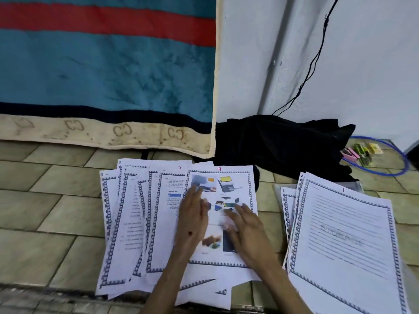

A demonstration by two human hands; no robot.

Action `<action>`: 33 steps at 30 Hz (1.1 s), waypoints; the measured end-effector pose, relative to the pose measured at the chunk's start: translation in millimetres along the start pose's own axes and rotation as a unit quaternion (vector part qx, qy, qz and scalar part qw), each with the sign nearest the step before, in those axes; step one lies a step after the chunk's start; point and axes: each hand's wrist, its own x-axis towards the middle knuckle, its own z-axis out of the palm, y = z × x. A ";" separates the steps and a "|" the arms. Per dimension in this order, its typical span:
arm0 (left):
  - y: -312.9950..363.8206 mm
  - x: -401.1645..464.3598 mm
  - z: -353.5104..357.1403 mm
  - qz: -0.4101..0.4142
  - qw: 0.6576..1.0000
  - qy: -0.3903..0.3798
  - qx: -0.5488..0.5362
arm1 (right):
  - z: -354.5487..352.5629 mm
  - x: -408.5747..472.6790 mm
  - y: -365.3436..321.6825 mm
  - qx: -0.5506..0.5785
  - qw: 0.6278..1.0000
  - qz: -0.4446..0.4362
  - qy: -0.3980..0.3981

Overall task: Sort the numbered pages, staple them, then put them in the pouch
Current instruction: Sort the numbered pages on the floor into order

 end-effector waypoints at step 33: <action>-101.2 -10.1 -90.7 -0.216 0.952 0.073 0.203 | 24.2 35.5 -76.9 -0.079 0.975 0.200 -0.052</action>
